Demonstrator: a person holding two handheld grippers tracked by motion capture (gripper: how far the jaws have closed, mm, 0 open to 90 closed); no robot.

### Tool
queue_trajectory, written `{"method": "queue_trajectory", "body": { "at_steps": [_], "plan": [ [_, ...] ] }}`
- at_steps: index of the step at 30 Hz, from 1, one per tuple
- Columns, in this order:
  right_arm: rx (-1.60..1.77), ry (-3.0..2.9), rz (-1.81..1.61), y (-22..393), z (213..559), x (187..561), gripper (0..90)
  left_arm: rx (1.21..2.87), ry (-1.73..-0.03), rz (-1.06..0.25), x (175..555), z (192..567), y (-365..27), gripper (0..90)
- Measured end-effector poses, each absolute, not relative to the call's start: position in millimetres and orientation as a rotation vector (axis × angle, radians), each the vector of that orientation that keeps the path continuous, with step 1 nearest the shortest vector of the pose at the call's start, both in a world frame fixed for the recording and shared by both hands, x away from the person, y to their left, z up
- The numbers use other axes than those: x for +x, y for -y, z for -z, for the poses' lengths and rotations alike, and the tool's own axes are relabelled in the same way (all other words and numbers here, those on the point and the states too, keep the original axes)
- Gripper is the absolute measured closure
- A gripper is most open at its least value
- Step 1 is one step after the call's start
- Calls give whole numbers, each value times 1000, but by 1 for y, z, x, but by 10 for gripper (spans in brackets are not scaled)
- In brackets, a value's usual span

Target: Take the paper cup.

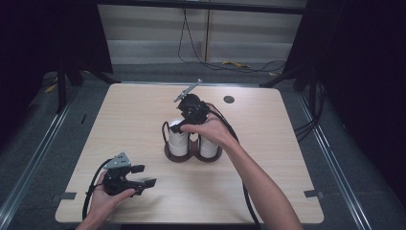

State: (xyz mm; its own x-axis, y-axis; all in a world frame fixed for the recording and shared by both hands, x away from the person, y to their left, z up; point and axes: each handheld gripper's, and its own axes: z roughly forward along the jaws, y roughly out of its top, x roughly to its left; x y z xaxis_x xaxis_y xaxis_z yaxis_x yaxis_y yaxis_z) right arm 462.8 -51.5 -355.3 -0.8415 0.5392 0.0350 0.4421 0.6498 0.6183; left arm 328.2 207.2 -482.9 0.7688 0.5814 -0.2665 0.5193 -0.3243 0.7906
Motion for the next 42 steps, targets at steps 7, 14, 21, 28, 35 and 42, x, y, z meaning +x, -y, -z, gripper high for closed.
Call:
{"method": "queue_trajectory", "body": {
  "at_steps": [7,14,21,28,35,42],
  "plan": [
    [804,-2750,-894,46,359,465,291,1991,-827,-81,328,483,-207,233],
    [812,-2789,-832,43,363,470,297,1993,-826,-68,329,484,-206,233],
    [792,-2820,-780,41,368,472,307,1992,-826,-74,328,483,-206,233],
    [785,-2837,-764,38,373,472,335,1993,-825,-74,328,483,-206,232],
    [785,-2838,-772,39,373,473,336,1992,-828,-80,328,483,-207,232],
    [778,-2823,-739,36,374,471,314,1997,-833,-85,328,483,-207,232]
  ]
}}
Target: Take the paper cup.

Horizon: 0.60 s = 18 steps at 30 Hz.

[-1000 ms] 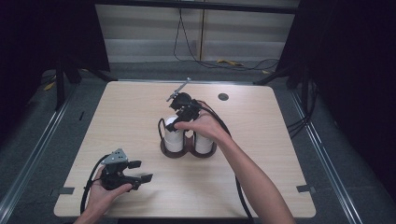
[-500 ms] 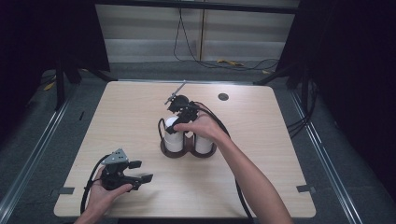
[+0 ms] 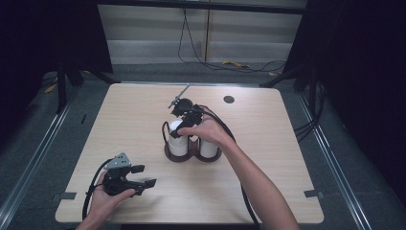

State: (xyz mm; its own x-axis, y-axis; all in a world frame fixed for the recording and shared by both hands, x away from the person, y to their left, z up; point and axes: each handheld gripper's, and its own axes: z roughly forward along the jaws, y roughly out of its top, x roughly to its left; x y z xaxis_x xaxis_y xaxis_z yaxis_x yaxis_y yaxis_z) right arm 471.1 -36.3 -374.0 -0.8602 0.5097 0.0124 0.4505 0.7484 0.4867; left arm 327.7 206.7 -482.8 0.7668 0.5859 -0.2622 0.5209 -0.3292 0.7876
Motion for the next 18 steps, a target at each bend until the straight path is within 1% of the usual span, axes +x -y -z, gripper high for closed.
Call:
{"method": "queue_trajectory", "body": {
  "at_steps": [8,18],
  "plan": [
    [778,-2841,-709,34,379,472,327,1998,-835,-85,328,483,-207,233],
    [790,-2826,-749,41,371,470,349,2000,-842,-87,329,484,-207,232]
  ]
}}
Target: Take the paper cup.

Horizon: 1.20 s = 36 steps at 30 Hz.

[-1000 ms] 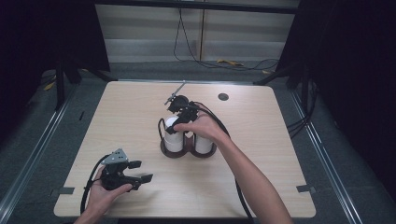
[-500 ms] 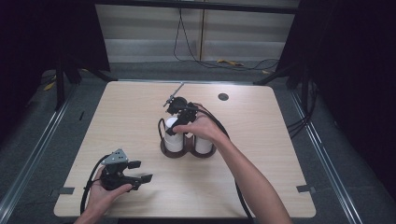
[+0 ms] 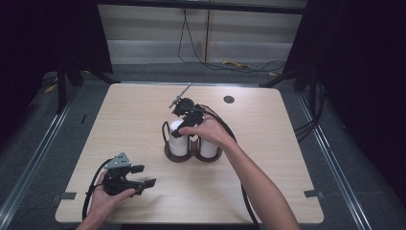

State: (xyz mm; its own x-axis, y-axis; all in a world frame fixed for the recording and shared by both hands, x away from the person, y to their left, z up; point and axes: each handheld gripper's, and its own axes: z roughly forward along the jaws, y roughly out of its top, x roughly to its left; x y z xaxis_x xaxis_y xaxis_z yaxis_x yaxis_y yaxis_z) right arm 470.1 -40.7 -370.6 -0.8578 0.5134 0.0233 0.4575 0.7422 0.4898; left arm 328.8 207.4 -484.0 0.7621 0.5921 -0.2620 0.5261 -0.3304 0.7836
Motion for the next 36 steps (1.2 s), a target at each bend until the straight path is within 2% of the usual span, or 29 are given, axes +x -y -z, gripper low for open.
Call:
{"method": "queue_trajectory", "body": {
  "at_steps": [29,36],
  "plan": [
    [786,-2775,-791,44,358,467,370,1998,-841,-81,329,484,-207,233],
    [803,-2786,-780,44,366,468,361,1998,-841,-81,329,484,-207,233]
  ]
}}
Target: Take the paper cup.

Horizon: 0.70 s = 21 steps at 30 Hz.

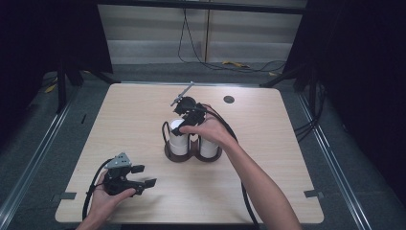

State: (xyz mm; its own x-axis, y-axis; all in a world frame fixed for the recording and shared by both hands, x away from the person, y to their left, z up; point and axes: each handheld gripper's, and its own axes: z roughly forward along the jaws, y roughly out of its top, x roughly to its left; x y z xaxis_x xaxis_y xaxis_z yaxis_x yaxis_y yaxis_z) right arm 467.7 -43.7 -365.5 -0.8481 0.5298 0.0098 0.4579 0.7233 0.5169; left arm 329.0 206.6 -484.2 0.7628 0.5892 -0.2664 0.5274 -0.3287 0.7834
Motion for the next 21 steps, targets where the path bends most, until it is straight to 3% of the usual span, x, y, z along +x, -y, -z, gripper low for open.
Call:
{"method": "queue_trajectory", "body": {
  "at_steps": [6,21],
  "plan": [
    [811,-2797,-783,42,371,469,333,1997,-839,-80,329,484,-207,233],
    [829,-2721,-911,53,361,465,379,1999,-839,-80,329,484,-206,233]
  ]
}}
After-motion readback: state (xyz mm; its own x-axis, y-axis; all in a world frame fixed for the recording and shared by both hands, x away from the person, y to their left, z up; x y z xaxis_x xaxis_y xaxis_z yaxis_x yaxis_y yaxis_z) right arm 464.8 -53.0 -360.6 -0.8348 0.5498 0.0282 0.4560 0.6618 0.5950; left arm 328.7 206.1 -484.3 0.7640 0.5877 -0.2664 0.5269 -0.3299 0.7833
